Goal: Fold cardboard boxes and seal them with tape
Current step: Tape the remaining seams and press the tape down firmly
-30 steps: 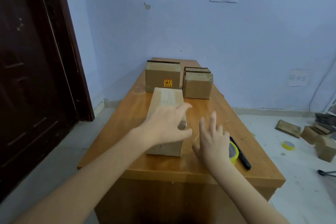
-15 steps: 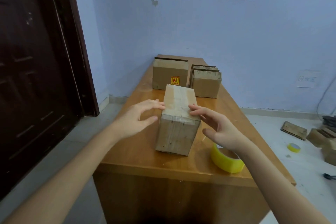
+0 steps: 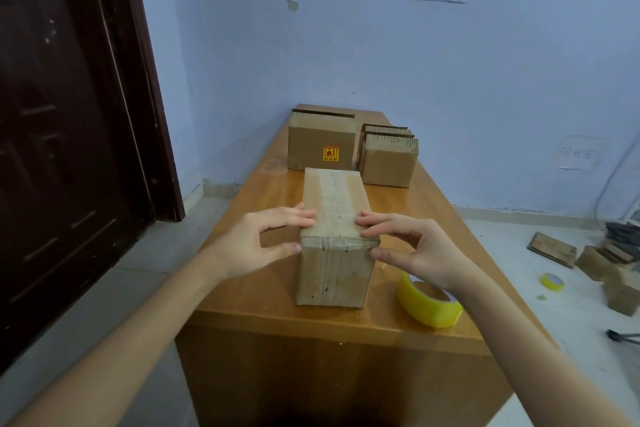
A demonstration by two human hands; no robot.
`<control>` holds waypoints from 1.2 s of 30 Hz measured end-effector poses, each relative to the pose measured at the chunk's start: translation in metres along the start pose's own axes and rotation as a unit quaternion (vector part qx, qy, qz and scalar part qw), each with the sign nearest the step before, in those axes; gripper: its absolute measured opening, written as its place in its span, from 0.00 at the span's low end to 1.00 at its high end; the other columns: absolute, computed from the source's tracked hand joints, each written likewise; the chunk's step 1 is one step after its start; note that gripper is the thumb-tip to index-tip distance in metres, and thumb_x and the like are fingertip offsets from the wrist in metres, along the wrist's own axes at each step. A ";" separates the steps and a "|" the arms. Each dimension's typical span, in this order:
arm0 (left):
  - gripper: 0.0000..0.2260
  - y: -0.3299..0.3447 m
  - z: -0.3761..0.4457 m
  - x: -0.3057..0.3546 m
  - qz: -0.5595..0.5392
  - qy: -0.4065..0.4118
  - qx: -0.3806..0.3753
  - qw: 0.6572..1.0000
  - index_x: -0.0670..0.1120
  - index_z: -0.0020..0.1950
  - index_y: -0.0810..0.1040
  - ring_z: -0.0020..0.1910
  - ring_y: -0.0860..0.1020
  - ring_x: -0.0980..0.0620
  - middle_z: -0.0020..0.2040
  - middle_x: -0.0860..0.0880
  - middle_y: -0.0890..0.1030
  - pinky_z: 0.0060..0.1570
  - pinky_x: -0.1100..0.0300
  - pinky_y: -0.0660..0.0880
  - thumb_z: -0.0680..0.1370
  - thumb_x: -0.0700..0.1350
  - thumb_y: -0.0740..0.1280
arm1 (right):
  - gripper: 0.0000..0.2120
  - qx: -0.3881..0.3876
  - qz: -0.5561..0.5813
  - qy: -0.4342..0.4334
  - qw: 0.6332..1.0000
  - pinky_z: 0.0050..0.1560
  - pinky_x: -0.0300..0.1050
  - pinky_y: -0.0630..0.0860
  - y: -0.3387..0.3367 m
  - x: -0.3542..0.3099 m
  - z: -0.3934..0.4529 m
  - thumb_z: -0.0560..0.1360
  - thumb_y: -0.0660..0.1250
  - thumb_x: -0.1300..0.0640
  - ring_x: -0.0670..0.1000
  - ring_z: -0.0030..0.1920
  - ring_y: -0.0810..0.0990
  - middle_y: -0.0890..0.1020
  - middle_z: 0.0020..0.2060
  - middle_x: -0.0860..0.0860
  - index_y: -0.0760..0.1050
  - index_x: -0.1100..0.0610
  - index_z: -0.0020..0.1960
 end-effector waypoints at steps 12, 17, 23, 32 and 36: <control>0.15 -0.002 0.003 0.006 -0.027 0.025 0.125 0.991 0.51 0.52 0.82 0.61 0.75 0.65 0.55 0.61 0.80 0.61 0.63 0.73 0.66 0.49 0.74 | 0.10 0.060 0.028 0.001 0.998 0.61 0.36 0.74 -0.001 0.009 0.008 0.67 0.74 0.56 0.42 0.60 0.78 0.84 0.52 0.44 0.84 0.56 0.48; 0.15 -0.001 0.003 0.005 -0.040 0.034 0.117 0.992 0.49 0.53 0.82 0.61 0.75 0.64 0.56 0.59 0.80 0.61 0.65 0.72 0.67 0.48 0.74 | 0.09 0.073 0.049 -0.010 0.996 0.60 0.37 0.74 0.000 0.008 0.007 0.68 0.72 0.55 0.43 0.60 0.78 0.84 0.51 0.44 0.84 0.55 0.47; 0.14 0.004 0.001 0.004 -0.053 0.043 0.104 0.992 0.48 0.55 0.82 0.64 0.73 0.62 0.59 0.60 0.79 0.64 0.62 0.71 0.71 0.49 0.70 | 0.08 0.084 0.046 -0.018 0.995 0.62 0.35 0.72 0.003 0.010 0.002 0.71 0.71 0.57 0.42 0.62 0.76 0.83 0.53 0.45 0.83 0.59 0.48; 0.10 0.006 0.002 0.001 -0.093 0.044 0.107 0.989 0.53 0.52 0.84 0.65 0.73 0.59 0.59 0.57 0.80 0.64 0.59 0.72 0.72 0.51 0.69 | 0.10 0.077 0.138 -0.010 0.987 0.66 0.48 0.71 0.006 0.017 0.000 0.71 0.70 0.55 0.46 0.66 0.73 0.83 0.55 0.49 0.84 0.59 0.48; 0.09 0.009 0.003 0.001 -0.109 0.022 0.102 0.989 0.49 0.51 0.84 0.65 0.72 0.60 0.58 0.57 0.80 0.64 0.57 0.72 0.72 0.47 0.69 | 0.09 0.085 0.148 0.009 0.985 0.66 0.44 0.70 0.008 0.019 0.001 0.72 0.68 0.58 0.44 0.65 0.74 0.83 0.54 0.49 0.82 0.62 0.48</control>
Point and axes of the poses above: each hand's wrist, its own z-axis towards the middle knuckle, its own y-axis out of the palm, x = y × z, the point moved 7 cm from there along z, towards the middle knuckle
